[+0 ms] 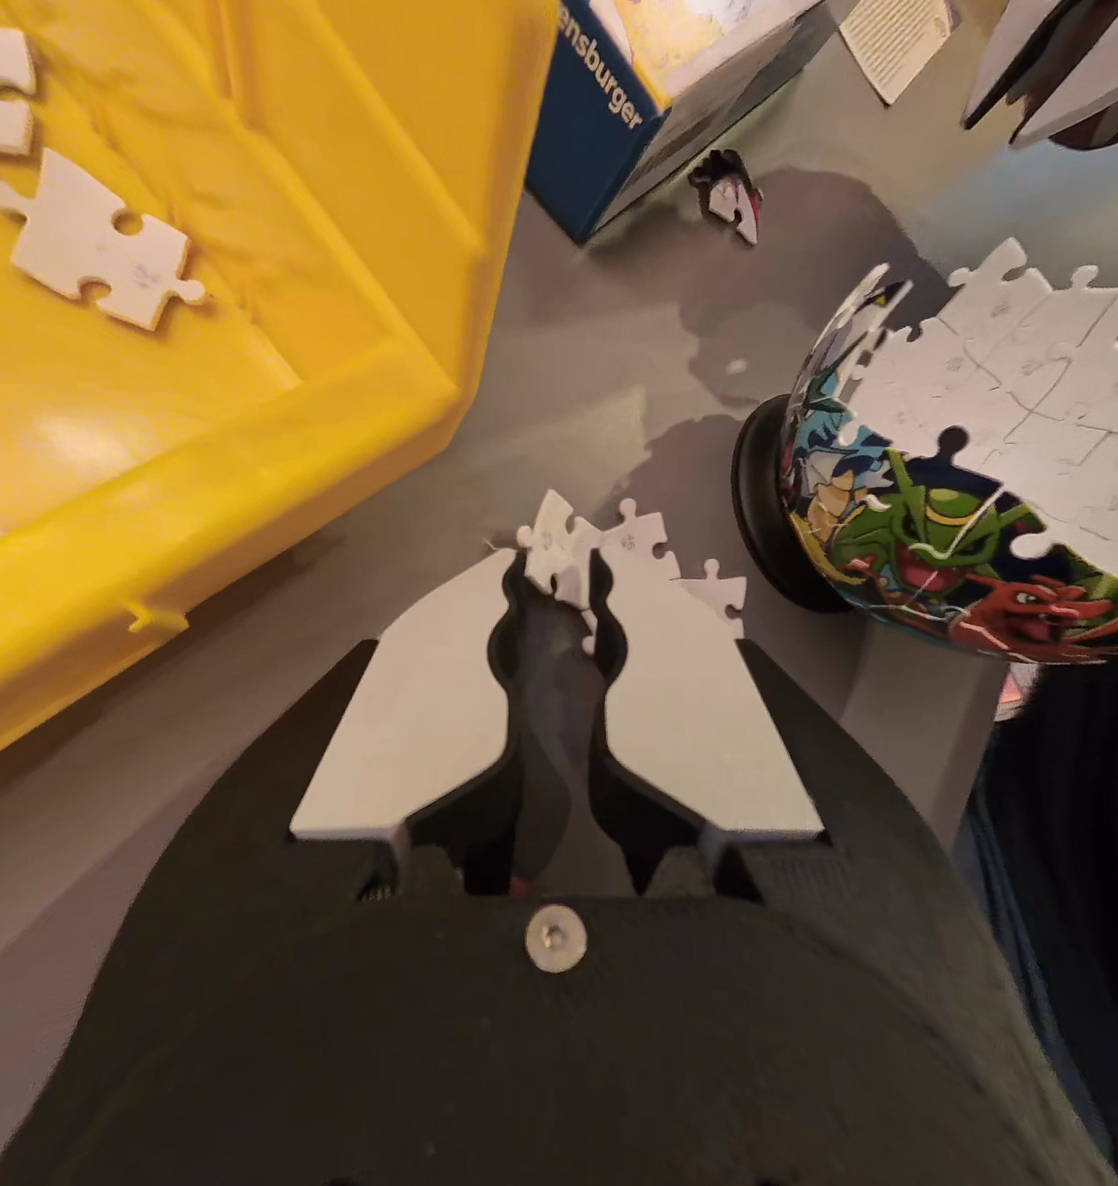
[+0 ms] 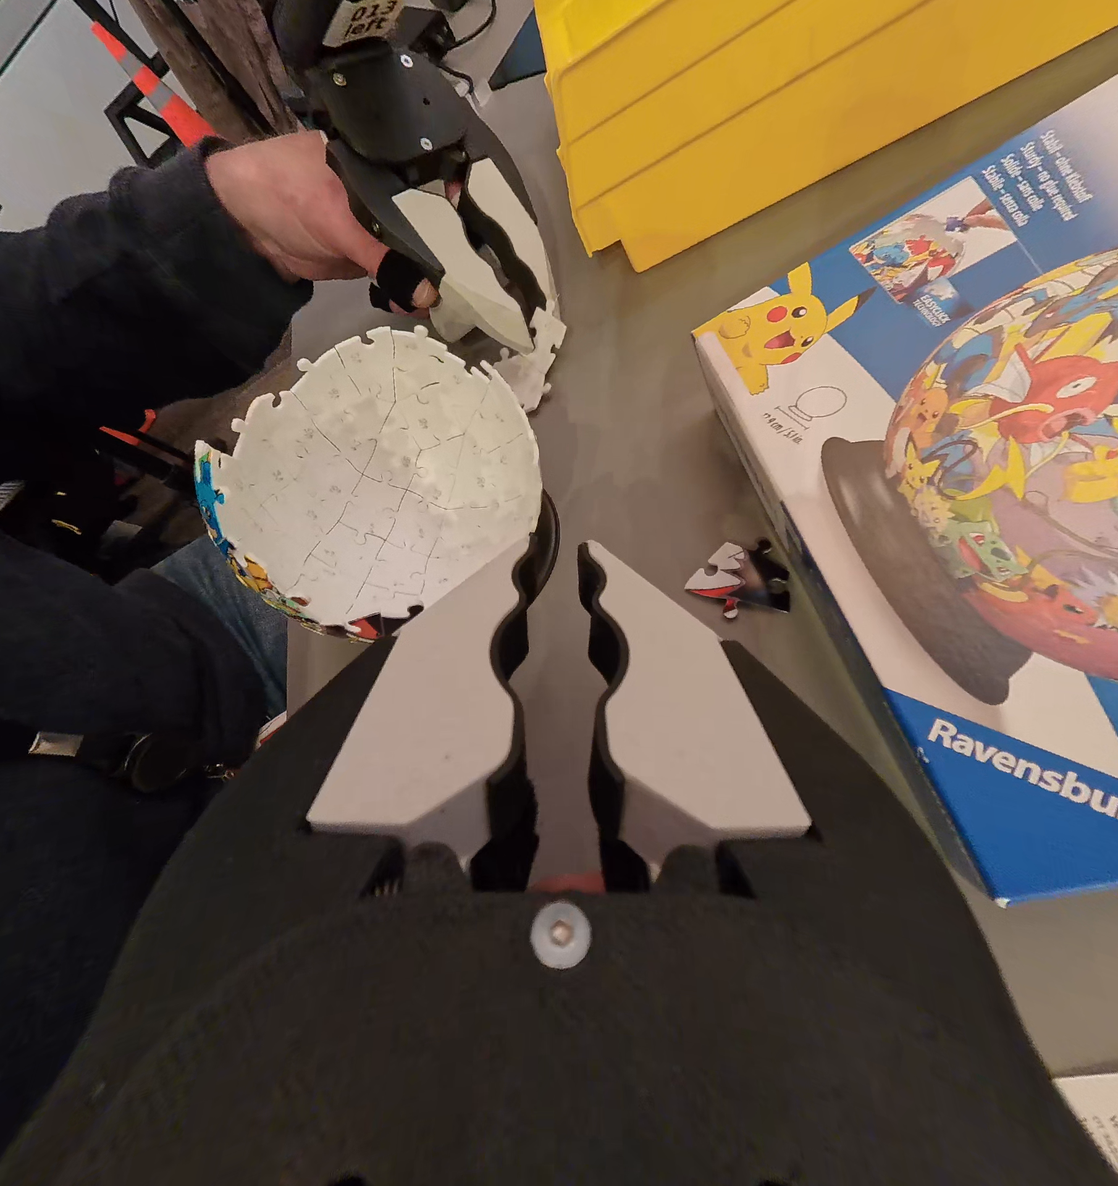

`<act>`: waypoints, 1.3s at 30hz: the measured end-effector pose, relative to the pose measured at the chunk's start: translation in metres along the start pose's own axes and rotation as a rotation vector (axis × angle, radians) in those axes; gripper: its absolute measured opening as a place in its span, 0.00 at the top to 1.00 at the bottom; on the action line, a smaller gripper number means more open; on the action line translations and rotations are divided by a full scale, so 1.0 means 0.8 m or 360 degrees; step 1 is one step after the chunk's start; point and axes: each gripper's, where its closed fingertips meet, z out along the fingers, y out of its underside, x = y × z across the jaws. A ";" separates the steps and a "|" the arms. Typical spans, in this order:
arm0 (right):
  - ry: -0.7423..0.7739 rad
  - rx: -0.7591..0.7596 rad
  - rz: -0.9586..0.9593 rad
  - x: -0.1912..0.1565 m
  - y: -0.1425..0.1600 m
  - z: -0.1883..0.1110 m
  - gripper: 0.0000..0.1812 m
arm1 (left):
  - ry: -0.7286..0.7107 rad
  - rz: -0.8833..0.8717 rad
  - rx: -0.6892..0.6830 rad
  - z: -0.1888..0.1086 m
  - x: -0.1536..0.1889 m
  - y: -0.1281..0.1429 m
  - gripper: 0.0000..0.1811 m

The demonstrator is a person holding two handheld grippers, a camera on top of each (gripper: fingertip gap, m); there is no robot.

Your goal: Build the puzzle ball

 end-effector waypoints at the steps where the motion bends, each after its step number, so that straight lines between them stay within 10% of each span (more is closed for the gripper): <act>1: 0.0002 0.0001 0.0001 0.001 0.000 0.000 0.94 | 0.0028 -0.0013 0.0005 0.000 0.001 0.001 0.92; 39: -0.0052 0.0144 -0.0401 -0.060 -0.110 0.015 0.87 | 0.0036 0.0225 0.0723 -0.135 0.072 -0.129 0.99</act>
